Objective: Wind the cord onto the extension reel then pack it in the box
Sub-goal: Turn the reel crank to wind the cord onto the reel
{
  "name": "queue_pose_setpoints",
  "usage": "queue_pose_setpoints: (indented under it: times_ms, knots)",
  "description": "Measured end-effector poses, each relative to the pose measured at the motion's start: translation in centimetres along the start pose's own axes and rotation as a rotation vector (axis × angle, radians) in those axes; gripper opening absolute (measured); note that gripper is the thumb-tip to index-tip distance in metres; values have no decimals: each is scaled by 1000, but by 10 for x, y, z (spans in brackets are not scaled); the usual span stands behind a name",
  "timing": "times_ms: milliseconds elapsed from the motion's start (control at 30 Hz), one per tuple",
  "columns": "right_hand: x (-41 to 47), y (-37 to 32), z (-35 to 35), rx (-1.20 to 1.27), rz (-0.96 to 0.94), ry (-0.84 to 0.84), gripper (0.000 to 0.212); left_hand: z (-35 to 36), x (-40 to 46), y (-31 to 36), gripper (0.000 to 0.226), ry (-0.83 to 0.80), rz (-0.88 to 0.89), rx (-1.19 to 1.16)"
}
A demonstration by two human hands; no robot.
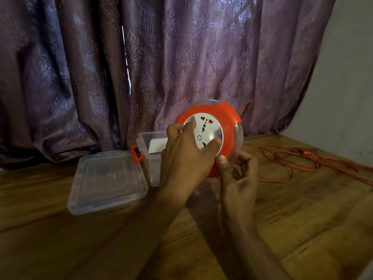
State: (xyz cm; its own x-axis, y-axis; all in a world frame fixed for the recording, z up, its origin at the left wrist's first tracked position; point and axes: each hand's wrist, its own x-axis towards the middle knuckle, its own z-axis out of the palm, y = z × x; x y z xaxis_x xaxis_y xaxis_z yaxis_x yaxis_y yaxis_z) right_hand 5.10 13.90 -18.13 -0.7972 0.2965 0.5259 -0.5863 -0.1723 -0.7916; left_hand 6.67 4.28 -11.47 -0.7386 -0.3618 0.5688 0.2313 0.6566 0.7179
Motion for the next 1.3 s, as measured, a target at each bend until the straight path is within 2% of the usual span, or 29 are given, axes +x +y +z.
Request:
queue_pose_setpoints:
  times_ms: [133,367,600,667,733,800,900,967,1067,1300]
  knots:
    - [-4,-1,2,-15,-54,-30,29,5,-3,-3,67,48,-54,-35]
    - [-3,2,2,-52,-84,-51,28,-1,-3,-7,52,87,15,21]
    - [2,6,-1,21,6,-21,30,-14,-3,-3,48,-58,453,413]
    - [5,7,-2,49,45,-11,26,-16,-2,-4,52,-69,573,464]
    - [8,9,-3,83,76,6,23,-17,1,-7,50,-93,616,441]
    - [10,9,-6,89,92,21,21,-16,3,-8,59,-61,574,351]
    - [12,8,-9,77,104,46,30,-19,5,-3,41,82,388,124]
    - [11,6,-9,69,96,60,40,-18,6,-2,30,82,293,65]
    - [6,4,-7,36,35,32,47,-12,-1,-1,34,30,233,30]
    - [-5,0,0,-57,-160,-57,25,2,-6,0,54,110,30,-38]
